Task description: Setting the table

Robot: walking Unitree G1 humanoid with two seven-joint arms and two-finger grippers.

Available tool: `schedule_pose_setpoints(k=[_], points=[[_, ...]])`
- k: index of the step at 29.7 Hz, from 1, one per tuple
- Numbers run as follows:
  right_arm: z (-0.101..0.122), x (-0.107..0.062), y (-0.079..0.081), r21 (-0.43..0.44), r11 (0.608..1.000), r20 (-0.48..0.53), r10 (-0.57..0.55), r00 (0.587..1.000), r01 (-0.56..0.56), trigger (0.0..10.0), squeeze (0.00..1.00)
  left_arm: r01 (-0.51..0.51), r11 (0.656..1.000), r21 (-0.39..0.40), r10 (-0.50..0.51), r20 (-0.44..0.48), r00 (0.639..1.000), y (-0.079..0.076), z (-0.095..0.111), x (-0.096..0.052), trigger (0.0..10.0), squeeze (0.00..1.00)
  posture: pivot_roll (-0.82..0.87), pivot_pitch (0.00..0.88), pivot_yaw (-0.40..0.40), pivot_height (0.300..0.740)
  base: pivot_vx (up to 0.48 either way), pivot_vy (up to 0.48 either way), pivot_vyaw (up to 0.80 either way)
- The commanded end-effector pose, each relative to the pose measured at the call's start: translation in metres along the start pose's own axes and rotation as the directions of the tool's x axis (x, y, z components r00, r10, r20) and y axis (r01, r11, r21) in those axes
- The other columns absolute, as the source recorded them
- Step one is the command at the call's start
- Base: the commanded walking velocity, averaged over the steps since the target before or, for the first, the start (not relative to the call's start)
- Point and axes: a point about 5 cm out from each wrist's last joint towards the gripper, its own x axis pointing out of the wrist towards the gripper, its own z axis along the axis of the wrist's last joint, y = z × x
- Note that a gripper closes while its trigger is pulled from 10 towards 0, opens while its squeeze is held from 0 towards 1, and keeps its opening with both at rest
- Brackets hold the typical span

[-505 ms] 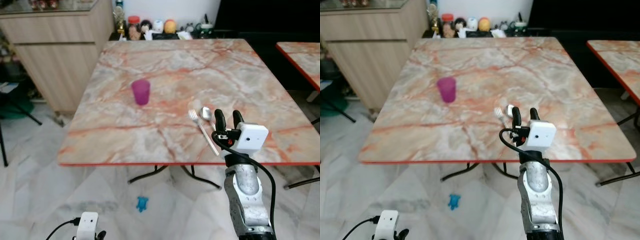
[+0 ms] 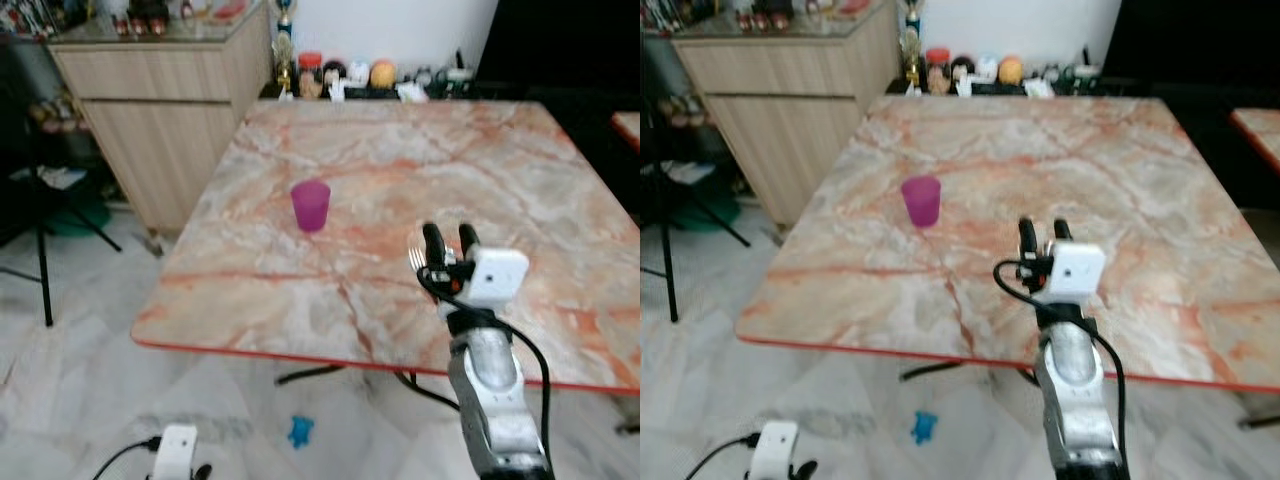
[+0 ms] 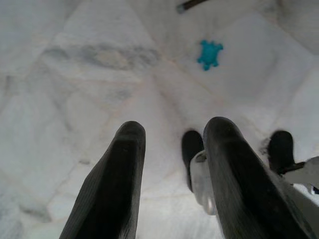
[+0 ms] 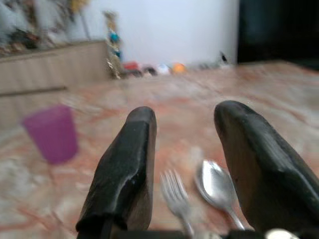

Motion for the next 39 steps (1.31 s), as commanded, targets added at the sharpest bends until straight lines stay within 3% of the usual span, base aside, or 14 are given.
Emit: schedule_pose_setpoints(k=[1, 2, 10, 16, 18, 19, 23, 24, 25, 26, 30, 39], points=[[-0.002, 0.001, 0.001, 0.002, 1.000, -0.045, 0.004, 0.999, -0.004, 10.0, 0.00, -0.002, 1.000, 0.022, 0.002, -0.018, 1.000, 0.003, -0.004, -0.001, 10.0, 0.00, -0.03, 0.039, 0.014, 0.740, 0.000, 0.000, 0.00], [-0.009, 0.000, 0.000, -0.046, 0.998, -0.090, 0.034, 0.995, -0.038, 10.0, 0.00, -0.008, 1.000, 0.016, 0.009, -0.018, 1.000, 0.004, -0.004, -0.001, 10.0, 0.00, -0.03, 0.042, 0.015, 0.740, 0.000, 0.000, 0.00], [-0.022, 0.008, -0.001, -0.073, 0.990, -0.233, 0.102, 0.967, -0.122, 10.0, 0.00, -0.016, 1.000, 0.009, 0.016, -0.014, 1.000, 0.005, -0.002, -0.001, 10.0, 0.00, -0.02, 0.061, 0.020, 0.740, 0.000, 0.000, 0.00], [-0.028, 0.020, 0.005, -0.024, 0.986, -0.269, 0.151, 0.951, -0.163, 10.0, 0.00, -0.016, 1.000, 0.002, 0.016, -0.009, 1.000, 0.005, 0.000, 0.000, 10.0, 0.00, -0.02, 0.068, 0.022, 0.740, 0.000, 0.000, 0.00], [-0.026, 0.029, 0.005, 0.029, 0.991, -0.280, 0.132, 0.951, -0.130, 10.0, 0.00, -0.015, 1.000, 0.001, 0.015, -0.008, 1.000, 0.005, 0.001, 0.000, 10.0, 0.00, -0.02, 0.070, 0.022, 0.740, 0.000, 0.000, 0.00], [-0.027, 0.032, 0.005, 0.045, 0.991, -0.293, 0.135, 0.947, -0.127, 10.0, 1.00, -0.015, 1.000, 0.001, 0.015, -0.007, 1.000, 0.005, 0.001, 0.000, 10.0, 0.00, -0.02, 0.072, 0.021, 0.740, 0.000, 0.000, 0.00], [-0.027, 0.038, 0.008, 0.079, 0.989, -0.300, 0.143, 0.943, -0.125, 10.0, 1.00, -0.015, 1.000, 0.001, 0.015, -0.007, 1.000, 0.005, 0.001, 0.000, 10.0, 0.00, -0.01, 0.073, 0.021, 0.740, 0.000, 0.000, 0.00], [-0.027, 0.040, 0.011, 0.089, 0.988, -0.305, 0.151, 0.940, -0.130, 10.0, 0.62, -0.015, 1.000, 0.000, 0.015, -0.007, 1.000, 0.005, 0.001, 0.000, 10.0, 0.00, -0.01, 0.077, 0.020, 0.740, 0.000, 0.000, 0.00], [-0.027, 0.042, 0.013, 0.095, 0.986, -0.308, 0.157, 0.938, -0.134, 10.0, 0.62, -0.015, 1.000, 0.000, 0.015, -0.007, 1.000, 0.005, 0.001, 0.000, 10.0, 0.00, -0.01, 0.077, 0.020, 0.740, 0.000, 0.000, 0.00], [-0.028, 0.043, 0.013, 0.087, 0.988, -0.320, 0.148, 0.936, -0.127, 10.0, 0.00, -0.015, 1.000, 0.000, 0.015, -0.008, 1.000, 0.005, 0.001, 0.000, 10.0, 0.00, -0.01, 0.077, 0.020, 0.740, 0.000, 0.000, 0.00], [-0.033, 0.048, 0.012, 0.101, 0.993, -0.368, 0.097, 0.925, -0.063, 10.0, 0.00, -0.015, 1.000, -0.002, 0.015, -0.009, 1.000, 0.005, 0.000, 0.000, 10.0, 0.00, -0.01, 0.081, 0.019, 0.740, 0.000, 0.000, 0.00], [-0.036, 0.050, 0.013, 0.120, 0.991, -0.382, 0.101, 0.919, -0.059, 10.0, 0.00, -0.014, 1.000, -0.005, 0.014, -0.012, 1.000, 0.004, -0.001, 0.000, 10.0, 0.00, -0.01, 0.086, 0.014, 0.740, 0.000, 0.000, 0.00]])
